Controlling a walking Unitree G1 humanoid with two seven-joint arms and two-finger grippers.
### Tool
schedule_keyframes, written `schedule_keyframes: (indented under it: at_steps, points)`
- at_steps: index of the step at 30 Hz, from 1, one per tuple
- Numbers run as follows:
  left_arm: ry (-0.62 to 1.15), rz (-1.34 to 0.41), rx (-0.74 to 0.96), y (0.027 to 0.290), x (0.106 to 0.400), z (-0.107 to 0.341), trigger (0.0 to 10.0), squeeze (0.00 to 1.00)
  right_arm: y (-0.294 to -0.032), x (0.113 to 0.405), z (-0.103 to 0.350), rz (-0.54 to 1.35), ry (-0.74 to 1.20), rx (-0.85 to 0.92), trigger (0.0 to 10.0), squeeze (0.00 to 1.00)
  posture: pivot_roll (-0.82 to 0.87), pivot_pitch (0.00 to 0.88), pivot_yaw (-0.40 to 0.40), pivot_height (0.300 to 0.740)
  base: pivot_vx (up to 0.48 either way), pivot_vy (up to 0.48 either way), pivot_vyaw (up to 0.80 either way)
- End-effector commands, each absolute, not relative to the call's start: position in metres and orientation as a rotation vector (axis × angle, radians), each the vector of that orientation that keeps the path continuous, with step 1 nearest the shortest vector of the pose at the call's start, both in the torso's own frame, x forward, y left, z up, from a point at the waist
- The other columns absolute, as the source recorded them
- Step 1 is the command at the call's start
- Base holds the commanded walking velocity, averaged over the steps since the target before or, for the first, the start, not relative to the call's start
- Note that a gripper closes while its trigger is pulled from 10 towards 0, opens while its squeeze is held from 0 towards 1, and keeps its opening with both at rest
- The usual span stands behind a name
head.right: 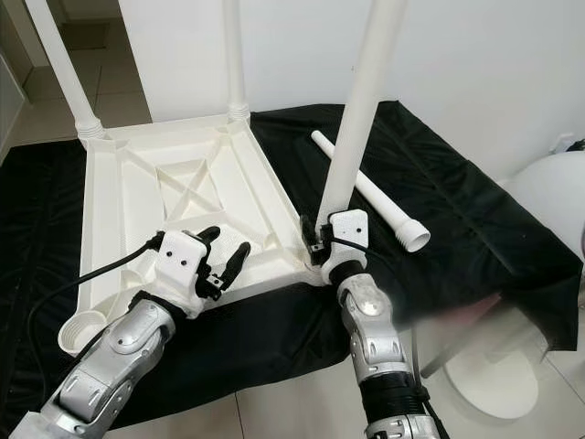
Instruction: Building children table
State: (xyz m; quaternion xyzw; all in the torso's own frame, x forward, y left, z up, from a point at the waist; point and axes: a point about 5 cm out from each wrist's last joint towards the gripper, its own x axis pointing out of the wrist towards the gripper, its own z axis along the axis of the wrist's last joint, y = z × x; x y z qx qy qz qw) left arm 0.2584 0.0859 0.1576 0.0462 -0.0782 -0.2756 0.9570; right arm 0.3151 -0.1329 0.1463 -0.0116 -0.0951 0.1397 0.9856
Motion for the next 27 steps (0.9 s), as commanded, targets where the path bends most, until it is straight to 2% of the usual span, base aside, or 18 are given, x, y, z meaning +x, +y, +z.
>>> schedule_keyframes:
  at_steps: [1,15,27]
  points:
    - [-0.135,-0.866,0.114,0.074,0.245,0.156,10.0,0.0,-0.133,0.312,0.141,0.303,-0.186,-0.042,10.0,0.0,0.01,0.033,-0.022,0.74,0.0,0.0,0.0]
    - [-0.13,-0.878,0.113,0.074,0.243,0.158,10.0,0.0,-0.136,0.309,0.12,0.392,-0.147,-0.193,10.0,0.0,0.01,0.049,-0.023,0.74,0.0,0.0,0.0]
    - [-0.133,-0.881,0.115,0.075,0.244,0.163,10.0,0.0,-0.131,0.303,0.106,0.5,-0.125,-0.189,10.0,0.0,0.02,0.052,-0.017,0.74,0.0,0.0,0.0]
